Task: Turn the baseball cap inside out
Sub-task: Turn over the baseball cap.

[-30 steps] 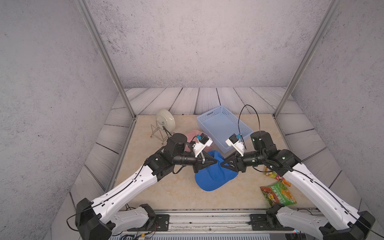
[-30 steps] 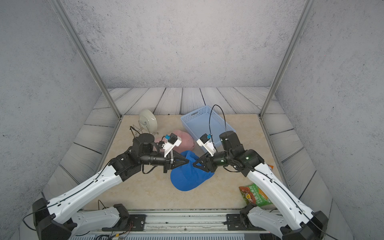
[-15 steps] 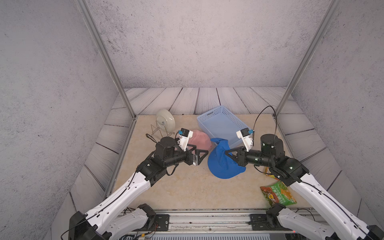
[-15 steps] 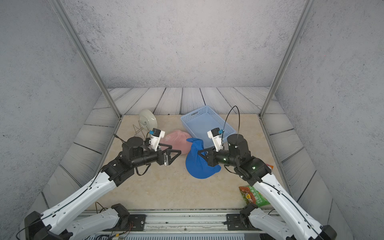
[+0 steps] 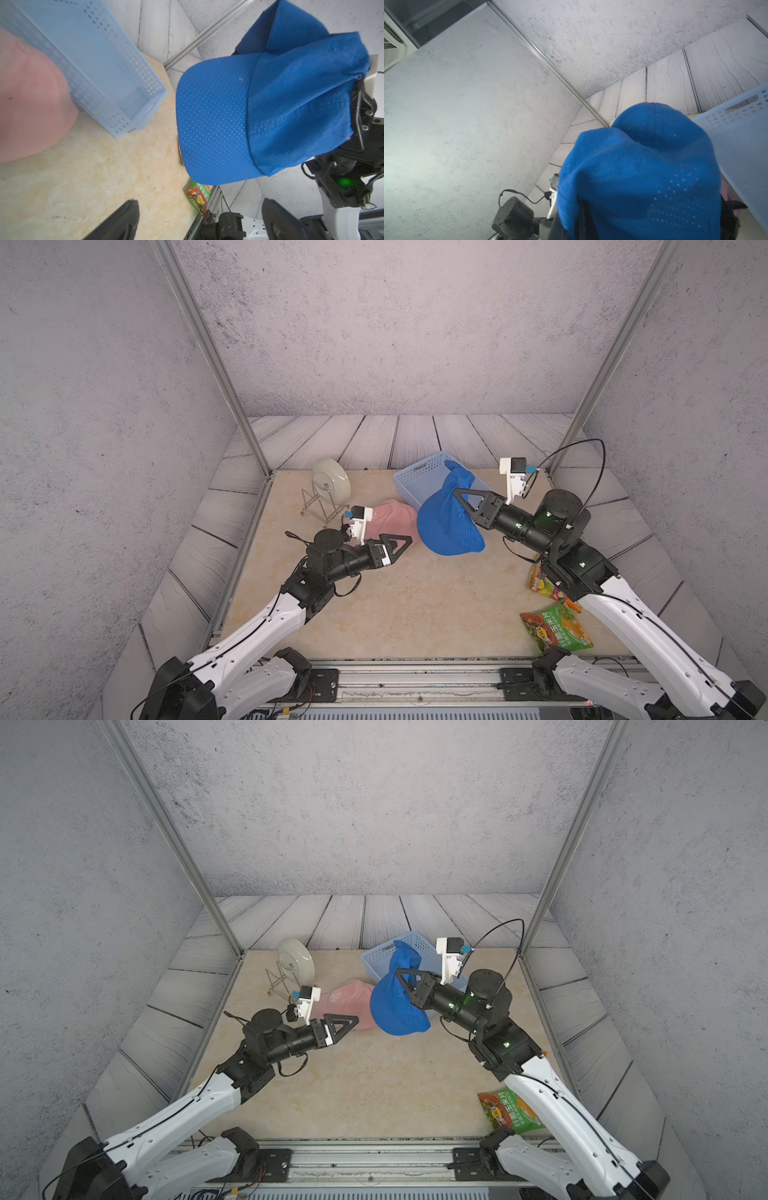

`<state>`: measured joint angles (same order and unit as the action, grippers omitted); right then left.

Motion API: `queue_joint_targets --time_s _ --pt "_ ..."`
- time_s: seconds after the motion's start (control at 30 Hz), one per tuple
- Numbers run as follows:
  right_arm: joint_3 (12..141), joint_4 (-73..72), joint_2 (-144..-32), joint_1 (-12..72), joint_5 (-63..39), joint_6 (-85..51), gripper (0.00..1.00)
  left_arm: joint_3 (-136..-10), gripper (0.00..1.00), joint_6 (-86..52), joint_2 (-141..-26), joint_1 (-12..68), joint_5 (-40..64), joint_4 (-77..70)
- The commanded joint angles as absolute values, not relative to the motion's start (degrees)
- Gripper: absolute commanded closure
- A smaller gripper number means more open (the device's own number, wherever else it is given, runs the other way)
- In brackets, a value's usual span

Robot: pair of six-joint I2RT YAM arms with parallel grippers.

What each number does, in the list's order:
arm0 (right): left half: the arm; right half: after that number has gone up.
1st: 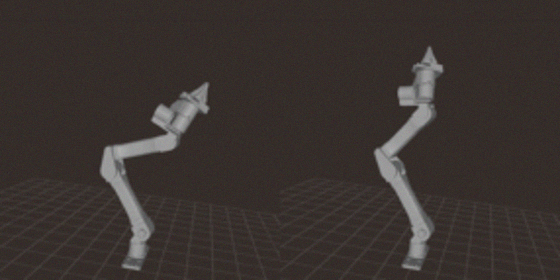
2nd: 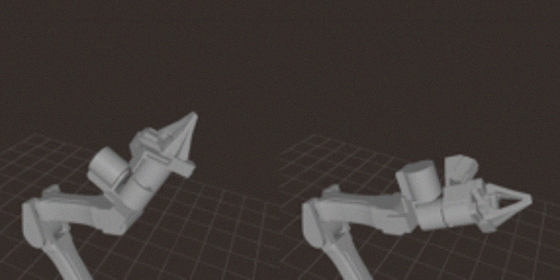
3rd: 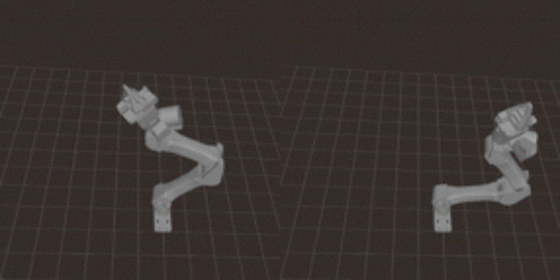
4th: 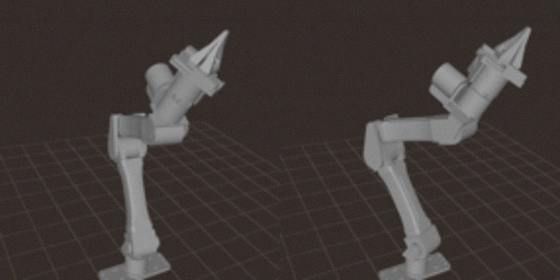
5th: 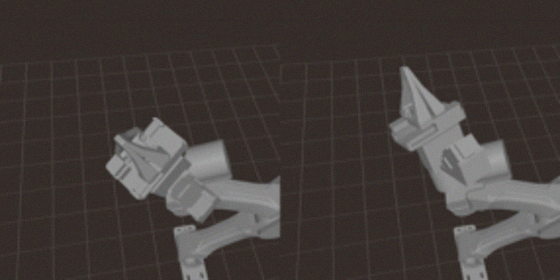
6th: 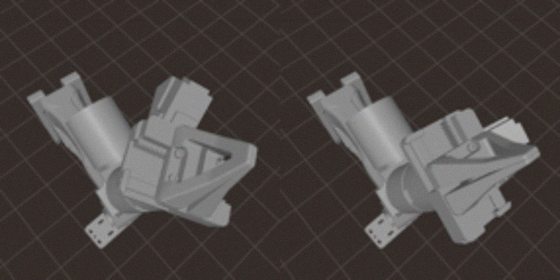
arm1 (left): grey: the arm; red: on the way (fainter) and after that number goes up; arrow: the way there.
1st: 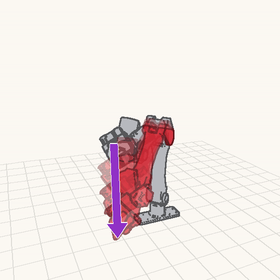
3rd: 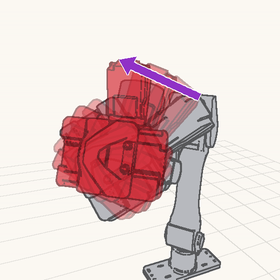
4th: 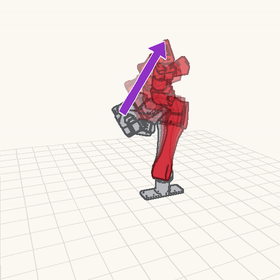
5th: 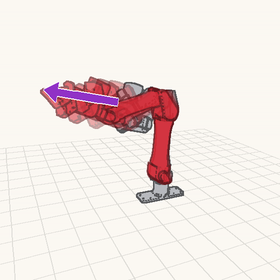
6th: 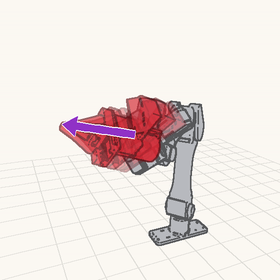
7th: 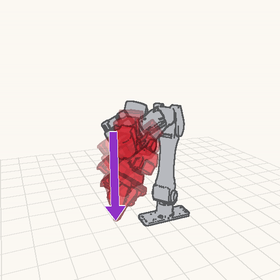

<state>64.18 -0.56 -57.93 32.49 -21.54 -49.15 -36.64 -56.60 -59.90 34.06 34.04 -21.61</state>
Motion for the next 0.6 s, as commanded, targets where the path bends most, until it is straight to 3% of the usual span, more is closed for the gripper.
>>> queue_joint_targets --time_s 0.0,0.33,0.57 --pt "66.7 -7.8 -59.0 32.5 -25.6 -53.2 1.00 -40.9 0.02 -57.5 -63.6 33.7 42.4 -28.4" --pt "65.7 -11.5 -59.3 32.5 -28.1 -57.5 1.00 -47.0 0.01 -55.2 -68.4 33.9 46.2 -34.6" --pt "64.2 4.9 -55.7 32.4 -19.0 -47.1 1.00 -40.7 0.55 -52.7 -58.1 33.9 31.6 -33.9"
